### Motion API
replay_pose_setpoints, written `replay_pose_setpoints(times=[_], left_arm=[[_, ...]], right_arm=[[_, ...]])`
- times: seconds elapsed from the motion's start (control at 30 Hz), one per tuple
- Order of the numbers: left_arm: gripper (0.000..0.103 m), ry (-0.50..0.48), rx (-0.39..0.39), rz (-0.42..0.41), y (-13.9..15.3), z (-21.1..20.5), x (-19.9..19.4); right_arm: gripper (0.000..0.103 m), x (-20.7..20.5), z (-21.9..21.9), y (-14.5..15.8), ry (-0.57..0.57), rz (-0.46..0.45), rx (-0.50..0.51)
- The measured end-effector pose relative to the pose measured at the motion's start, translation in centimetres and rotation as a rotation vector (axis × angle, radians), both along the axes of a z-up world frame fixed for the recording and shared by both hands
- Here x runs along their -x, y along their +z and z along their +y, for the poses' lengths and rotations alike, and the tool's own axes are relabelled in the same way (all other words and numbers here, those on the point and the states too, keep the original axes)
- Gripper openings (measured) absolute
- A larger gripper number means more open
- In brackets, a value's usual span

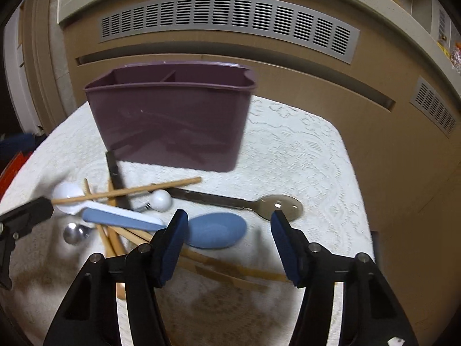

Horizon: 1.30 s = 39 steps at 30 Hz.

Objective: Organize utensils
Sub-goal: 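Grasp a wooden chopstick with the left tool while the right tool grasps the white-ball utensil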

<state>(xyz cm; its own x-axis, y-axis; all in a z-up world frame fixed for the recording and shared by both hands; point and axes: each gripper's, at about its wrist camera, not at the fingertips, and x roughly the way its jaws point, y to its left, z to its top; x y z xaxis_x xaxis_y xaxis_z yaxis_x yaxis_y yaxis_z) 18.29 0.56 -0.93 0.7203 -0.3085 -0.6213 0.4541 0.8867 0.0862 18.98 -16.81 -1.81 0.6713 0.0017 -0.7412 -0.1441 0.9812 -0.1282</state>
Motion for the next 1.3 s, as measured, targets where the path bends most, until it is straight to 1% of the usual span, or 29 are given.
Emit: replay_pose_setpoints(times=[0.07,0.1,0.13,0.2,0.23,0.27,0.33,0.4,0.5,0.57,0.63,0.7,0.77,0.8,0.87,0.9,0.93,0.97,1.0,1.07,1.1,1.17,1.3], left_arm=[[0.088,-0.073,0.019,0.035,0.1,-1.0,-0.9],[0.073,-0.112,0.028,0.080,0.0,-1.6,-1.7],[0.064,-0.135,0.029,0.118,-0.2,-2.1,-2.5],[0.056,-0.185,0.026,0.206,-1.0,-3.4,-4.4],[0.050,-0.197,0.015,0.236,-1.4,-4.0,-5.1],[0.048,-0.208,0.000,0.262,-1.8,-4.5,-5.6],[0.032,-0.217,-0.056,0.306,-2.8,-5.6,-6.6],[0.021,-0.215,-0.118,0.319,-3.4,-6.6,-7.1],[0.021,-0.221,-0.179,0.330,-4.0,-7.4,-7.6],[0.021,-0.215,-0.223,0.355,-4.3,-8.0,-7.9],[0.021,-0.198,-0.250,0.391,-4.9,-8.2,-8.5],[0.021,-0.188,-0.239,0.404,-5.0,-8.1,-8.8],[0.015,-0.166,-0.216,0.424,-5.1,-8.2,-9.1],[0.009,-0.150,-0.200,0.427,-5.1,-8.0,-9.0],[0.008,-0.131,-0.163,0.419,-4.7,-7.4,-8.7],[0.008,-0.117,-0.120,0.409,-4.3,-6.8,-8.3],[0.005,-0.104,-0.085,0.398,-3.8,-6.2,-7.7],[0.005,-0.096,-0.057,0.386,-3.4,-5.8,-7.2],[0.005,-0.088,-0.029,0.370,-2.9,-5.2,-6.6],[0.005,-0.060,0.015,0.295,-1.8,-4.0,-5.0],[0.005,-0.049,0.031,0.263,-1.3,-3.5,-4.4],[0.005,-0.017,0.087,0.212,-0.6,-2.1,-2.9],[0.005,0.037,0.184,0.186,-0.1,0.3,-0.9]], right_arm=[[0.057,0.4,-0.5,0.0,-0.002,-0.005,0.009],[0.057,0.6,-0.7,0.0,-0.005,-0.011,0.011],[0.057,0.9,-0.9,0.0,-0.006,-0.017,0.010],[0.057,1.3,-1.3,0.1,-0.007,-0.028,0.003],[0.057,1.5,-1.6,0.1,-0.006,-0.036,0.001],[0.057,1.7,-1.7,0.1,-0.006,-0.043,0.000],[0.057,2.0,-2.1,0.1,-0.007,-0.057,0.001],[0.057,2.2,-2.7,-0.1,-0.010,-0.058,-0.009],[0.057,2.4,-3.6,-0.7,-0.014,-0.036,-0.048],[0.057,2.4,-4.1,-1.2,-0.021,-0.029,-0.062],[0.057,2.5,-4.5,-1.5,-0.032,-0.024,-0.076],[0.057,2.5,-4.8,-1.6,-0.038,-0.022,-0.088],[0.057,2.6,-4.8,-1.6,-0.038,-0.023,-0.096],[0.057,2.7,-4.8,-1.5,-0.037,-0.024,-0.097],[0.057,2.8,-4.7,-1.3,-0.034,-0.027,-0.102],[0.058,2.8,-4.6,-1.1,-0.032,-0.026,-0.107],[0.058,2.8,-4.4,-0.9,-0.030,-0.026,-0.115],[0.058,2.7,-4.3,-0.7,-0.028,-0.025,-0.122],[0.058,2.6,-4.1,-0.5,-0.021,-0.023,-0.133],[0.058,2.1,-3.3,-0.2,-0.008,-0.011,-0.157],[0.058,1.8,-3.0,-0.1,-0.002,-0.006,-0.166],[0.058,0.9,-2.0,-0.1,0.006,0.018,-0.193],[0.058,-0.7,-0.2,-0.4,0.010,0.078,-0.270]])
